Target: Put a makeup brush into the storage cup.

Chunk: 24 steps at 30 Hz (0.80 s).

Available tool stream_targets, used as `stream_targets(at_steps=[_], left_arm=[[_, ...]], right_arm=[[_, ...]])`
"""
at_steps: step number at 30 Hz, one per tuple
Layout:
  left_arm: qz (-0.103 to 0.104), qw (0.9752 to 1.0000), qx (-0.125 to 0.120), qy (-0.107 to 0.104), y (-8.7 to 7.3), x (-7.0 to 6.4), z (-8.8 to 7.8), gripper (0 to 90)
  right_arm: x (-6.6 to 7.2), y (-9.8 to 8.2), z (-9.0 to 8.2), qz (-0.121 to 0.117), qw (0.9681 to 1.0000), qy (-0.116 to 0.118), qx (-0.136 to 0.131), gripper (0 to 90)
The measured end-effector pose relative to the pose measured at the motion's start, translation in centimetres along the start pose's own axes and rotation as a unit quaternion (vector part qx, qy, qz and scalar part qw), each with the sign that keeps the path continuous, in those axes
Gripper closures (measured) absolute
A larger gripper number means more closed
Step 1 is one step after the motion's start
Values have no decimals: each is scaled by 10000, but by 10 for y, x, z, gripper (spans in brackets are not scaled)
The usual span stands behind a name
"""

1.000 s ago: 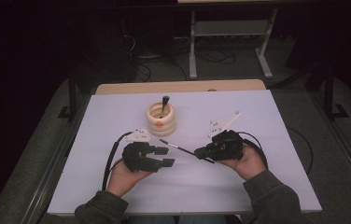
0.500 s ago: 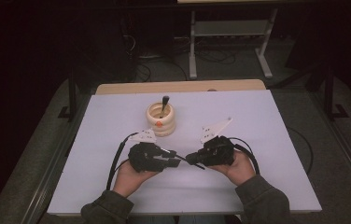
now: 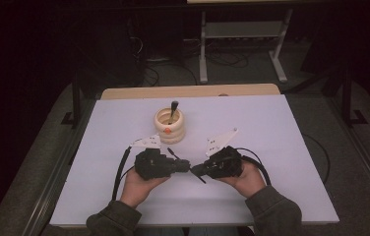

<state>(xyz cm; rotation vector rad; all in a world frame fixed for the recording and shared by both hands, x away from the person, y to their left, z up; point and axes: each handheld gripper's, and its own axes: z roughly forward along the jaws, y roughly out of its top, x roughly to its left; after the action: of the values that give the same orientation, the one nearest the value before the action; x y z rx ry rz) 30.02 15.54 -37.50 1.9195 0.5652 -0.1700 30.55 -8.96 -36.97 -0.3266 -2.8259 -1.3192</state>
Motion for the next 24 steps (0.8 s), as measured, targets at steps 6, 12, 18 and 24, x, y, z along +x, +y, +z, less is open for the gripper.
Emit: stream_targets(at_steps=[6, 12, 18, 24], left_arm=[[112, 9999, 18, 57, 2, -1, -1, 852], [284, 9991, 182, 264, 9, -3, -5, 853], [372, 9976, 357, 460, 15, -1, -10, 854], [400, 9964, 478, 577, 20, 1, -12, 853]], right_arm=[[0, -1, 3, 57, 9999, 38, -121, 837], [-4, -6, 3, 390, 9992, 57, -78, 709], [-7, -16, -4, 791, 9966, 28, -245, 639], [-6, -23, -13, 940, 9950, -211, -258, 571]])
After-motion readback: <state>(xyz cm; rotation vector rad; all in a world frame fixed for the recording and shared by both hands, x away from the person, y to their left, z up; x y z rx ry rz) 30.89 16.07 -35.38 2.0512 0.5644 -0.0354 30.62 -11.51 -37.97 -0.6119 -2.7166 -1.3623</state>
